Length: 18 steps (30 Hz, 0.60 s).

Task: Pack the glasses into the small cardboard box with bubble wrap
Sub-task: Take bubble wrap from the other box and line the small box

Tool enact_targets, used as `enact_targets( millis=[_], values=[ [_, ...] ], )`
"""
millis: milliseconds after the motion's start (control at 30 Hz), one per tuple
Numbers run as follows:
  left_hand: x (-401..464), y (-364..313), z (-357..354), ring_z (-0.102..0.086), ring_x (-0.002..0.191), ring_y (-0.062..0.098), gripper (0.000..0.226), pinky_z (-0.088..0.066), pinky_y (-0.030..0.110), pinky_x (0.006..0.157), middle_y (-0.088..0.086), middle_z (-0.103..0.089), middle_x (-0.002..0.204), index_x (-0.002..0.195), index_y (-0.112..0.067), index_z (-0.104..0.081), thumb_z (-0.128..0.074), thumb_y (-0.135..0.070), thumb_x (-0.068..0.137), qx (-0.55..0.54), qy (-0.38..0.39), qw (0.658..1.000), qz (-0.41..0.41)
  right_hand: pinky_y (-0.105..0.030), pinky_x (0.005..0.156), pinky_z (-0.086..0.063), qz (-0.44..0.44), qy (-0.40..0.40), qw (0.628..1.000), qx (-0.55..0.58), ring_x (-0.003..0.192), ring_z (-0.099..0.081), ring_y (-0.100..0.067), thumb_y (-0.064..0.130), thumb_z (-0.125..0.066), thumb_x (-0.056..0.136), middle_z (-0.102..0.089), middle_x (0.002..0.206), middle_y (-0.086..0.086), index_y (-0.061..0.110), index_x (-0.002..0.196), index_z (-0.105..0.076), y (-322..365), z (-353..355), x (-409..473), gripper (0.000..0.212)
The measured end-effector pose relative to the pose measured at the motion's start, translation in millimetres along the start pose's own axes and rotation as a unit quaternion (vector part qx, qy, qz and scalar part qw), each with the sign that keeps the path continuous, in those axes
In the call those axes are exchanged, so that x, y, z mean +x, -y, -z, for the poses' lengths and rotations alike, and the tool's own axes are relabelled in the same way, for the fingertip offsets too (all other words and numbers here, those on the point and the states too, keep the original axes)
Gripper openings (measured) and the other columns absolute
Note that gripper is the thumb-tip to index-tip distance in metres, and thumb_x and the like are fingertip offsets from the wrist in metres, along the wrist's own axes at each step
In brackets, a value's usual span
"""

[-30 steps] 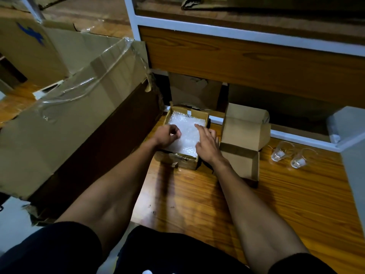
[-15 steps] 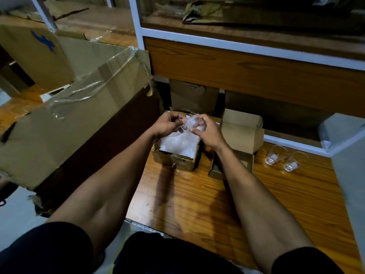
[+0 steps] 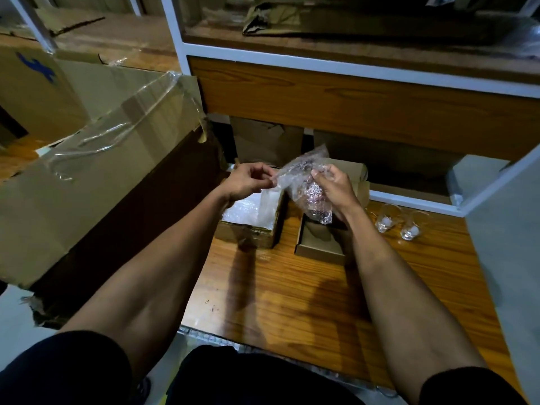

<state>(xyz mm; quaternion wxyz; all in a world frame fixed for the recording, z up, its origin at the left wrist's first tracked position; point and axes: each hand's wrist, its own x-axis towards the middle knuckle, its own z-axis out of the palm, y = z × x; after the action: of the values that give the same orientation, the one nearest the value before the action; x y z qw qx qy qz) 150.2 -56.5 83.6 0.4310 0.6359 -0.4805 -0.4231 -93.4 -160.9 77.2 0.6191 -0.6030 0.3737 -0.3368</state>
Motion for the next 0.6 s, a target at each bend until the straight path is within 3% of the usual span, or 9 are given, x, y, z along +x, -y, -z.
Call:
enact_targets(
  millis=[100,233,300,400,500,600],
  values=[
    [5.7,-2.4,-6.3,-0.068,0.089,0.013,0.008,-0.057,0.043,0.086,0.005,-0.076,0.095,0.097,-0.015,-0.075,-0.080,-0.013,0.091,0.071,-0.022,0.997,-0.025,-0.043,0.085,-0.062,-0.007,0.008,1.000,0.004,0.105,-0.076,-0.020,0.013,-0.065,0.103,-0.075,0.117,-0.005,0.004,0.126,-0.059,2.6,4.7,-4.3,0.026],
    [7.7,-2.9,-7.1,-0.069,0.077,0.010,0.012,-0.062,0.041,0.079,-0.004,-0.076,0.090,0.089,-0.023,-0.074,-0.074,-0.012,0.092,0.233,-0.055,0.969,-0.064,-0.041,0.088,-0.063,0.002,0.013,1.000,-0.001,0.108,-0.075,-0.020,0.010,-0.067,0.101,-0.075,0.121,-0.006,0.007,0.132,-0.060,6.3,7.1,-5.8,0.031],
    [6.8,-5.2,-5.8,-0.069,0.076,0.012,0.012,-0.062,0.041,0.079,-0.005,-0.076,0.087,0.088,-0.023,-0.073,-0.070,-0.016,0.097,0.258,-0.103,0.957,-0.079,-0.040,0.087,-0.063,0.000,0.013,1.000,0.000,0.105,-0.076,-0.021,0.014,-0.069,0.100,-0.075,0.122,-0.008,0.010,0.136,-0.059,10.7,10.1,-7.2,0.037],
    [8.3,-15.5,-2.4,-0.071,0.077,0.017,0.023,-0.064,0.042,0.074,-0.001,-0.074,0.084,0.089,-0.022,-0.072,-0.062,-0.007,0.103,0.161,-0.123,0.977,-0.072,-0.048,0.096,-0.060,-0.015,0.045,0.998,0.051,0.114,-0.072,-0.035,0.034,-0.069,0.098,-0.074,0.127,-0.012,0.009,0.140,-0.055,18.0,16.1,-9.4,0.051],
    [6.2,-33.4,-0.8,-0.069,0.080,0.019,0.027,-0.061,0.039,0.076,0.000,-0.072,0.084,0.092,-0.018,-0.072,-0.056,0.000,0.106,0.040,-0.055,0.996,-0.057,-0.047,0.099,-0.057,-0.035,0.046,0.991,0.118,0.124,-0.066,-0.035,0.060,-0.043,0.105,-0.066,0.138,-0.015,0.014,0.147,-0.053,24.7,24.1,-12.1,0.063],
    [0.6,-51.3,0.0,-0.067,0.084,0.020,0.019,-0.057,0.040,0.082,0.004,-0.073,0.088,0.097,-0.008,-0.072,-0.056,-0.001,0.105,-0.001,0.020,0.997,-0.068,-0.045,0.097,-0.054,-0.047,0.050,0.988,0.136,0.128,-0.065,-0.033,0.058,-0.032,0.109,-0.063,0.145,-0.009,0.017,0.150,-0.051,22.2,36.9,-11.5,0.062]
  ],
)
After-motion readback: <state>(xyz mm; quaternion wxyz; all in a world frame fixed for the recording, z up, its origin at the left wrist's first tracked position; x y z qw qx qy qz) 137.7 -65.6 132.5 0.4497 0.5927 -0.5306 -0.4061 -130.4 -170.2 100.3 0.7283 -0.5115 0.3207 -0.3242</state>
